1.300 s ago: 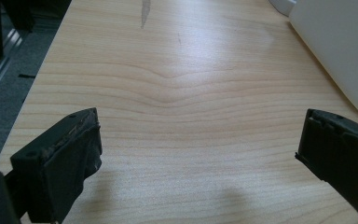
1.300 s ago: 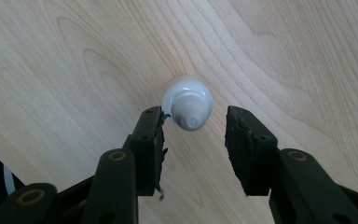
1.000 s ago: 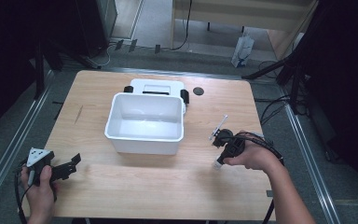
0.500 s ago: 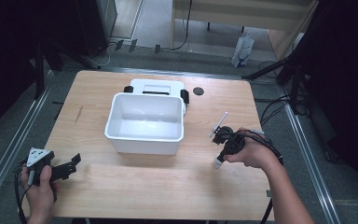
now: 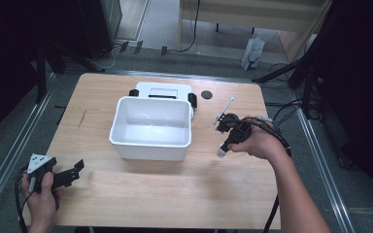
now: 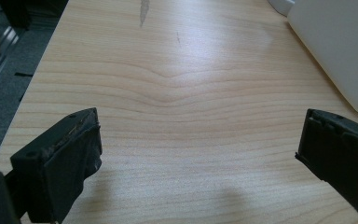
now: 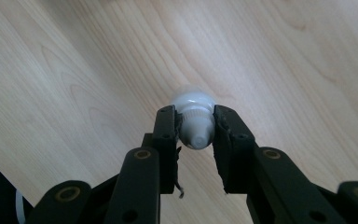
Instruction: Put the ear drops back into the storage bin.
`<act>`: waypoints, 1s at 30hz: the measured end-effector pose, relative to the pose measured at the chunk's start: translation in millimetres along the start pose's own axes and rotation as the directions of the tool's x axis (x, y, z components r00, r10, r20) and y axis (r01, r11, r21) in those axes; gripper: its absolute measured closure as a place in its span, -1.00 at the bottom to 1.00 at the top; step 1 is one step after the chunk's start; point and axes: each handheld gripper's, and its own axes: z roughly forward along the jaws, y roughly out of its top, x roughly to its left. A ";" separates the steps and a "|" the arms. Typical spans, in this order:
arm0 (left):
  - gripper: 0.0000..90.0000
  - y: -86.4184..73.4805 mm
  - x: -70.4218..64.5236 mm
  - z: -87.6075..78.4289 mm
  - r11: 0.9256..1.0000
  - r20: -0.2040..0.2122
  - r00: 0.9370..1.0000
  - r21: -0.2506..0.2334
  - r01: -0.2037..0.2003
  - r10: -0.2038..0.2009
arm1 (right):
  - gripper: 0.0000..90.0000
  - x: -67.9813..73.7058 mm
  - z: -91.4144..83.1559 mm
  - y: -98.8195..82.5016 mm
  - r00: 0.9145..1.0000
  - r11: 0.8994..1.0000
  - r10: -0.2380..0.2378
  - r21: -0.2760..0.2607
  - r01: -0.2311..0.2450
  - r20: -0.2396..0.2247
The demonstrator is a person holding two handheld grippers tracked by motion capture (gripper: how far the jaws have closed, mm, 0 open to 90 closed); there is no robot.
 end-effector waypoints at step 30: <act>-0.99 0.3 1.5 -0.2 1.000 0.012 1.000 -0.002 0.009 -0.009 | 0.61 6.2 -72.7 88.4 0.998 0.995 -0.065 -0.078 0.066 0.006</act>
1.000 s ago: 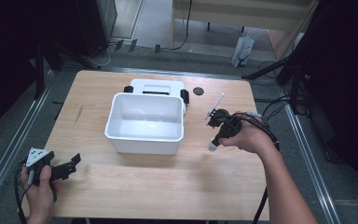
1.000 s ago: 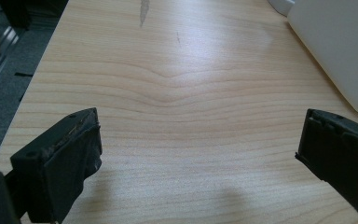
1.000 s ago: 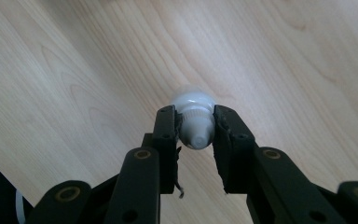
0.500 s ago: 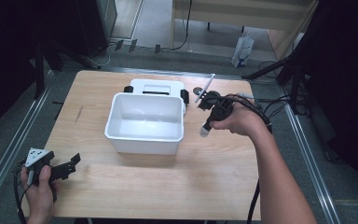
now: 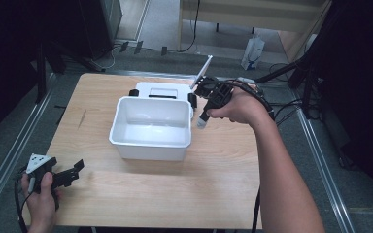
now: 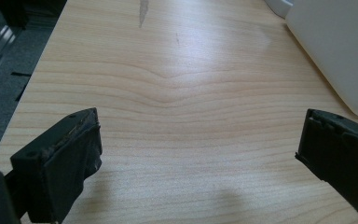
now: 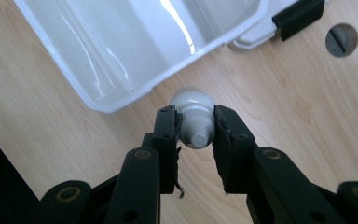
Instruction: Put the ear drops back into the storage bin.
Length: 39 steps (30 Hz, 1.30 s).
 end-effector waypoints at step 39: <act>-0.99 -0.1 0.0 0.1 1.000 0.003 1.000 -0.003 0.001 -0.001 | 0.60 23.0 51.6 39.4 0.985 0.985 -0.173 0.017 0.173 -0.009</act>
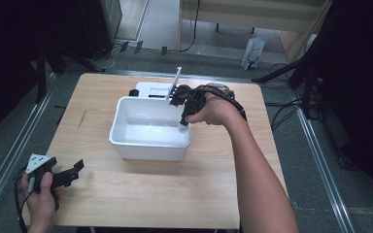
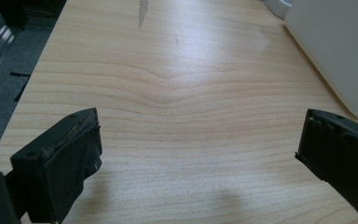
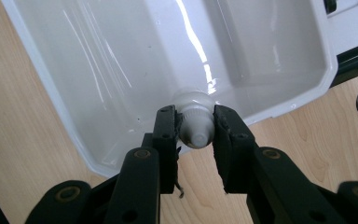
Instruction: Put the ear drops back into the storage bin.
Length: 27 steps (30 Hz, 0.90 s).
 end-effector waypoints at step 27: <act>-0.99 -0.1 0.5 -0.1 1.000 0.002 1.000 0.001 0.002 -0.002 | 0.60 3.7 57.6 -0.8 0.987 0.987 -0.161 0.027 0.161 0.025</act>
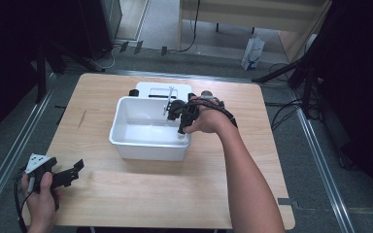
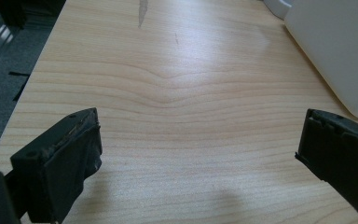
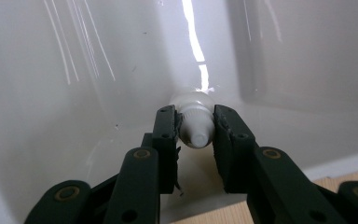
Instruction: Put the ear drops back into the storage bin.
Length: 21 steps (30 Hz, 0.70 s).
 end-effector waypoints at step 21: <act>-0.99 0.2 0.1 0.4 1.000 0.002 1.000 0.005 0.000 0.000 | 0.55 0.9 18.3 7.1 1.000 0.997 -0.013 0.073 0.010 0.029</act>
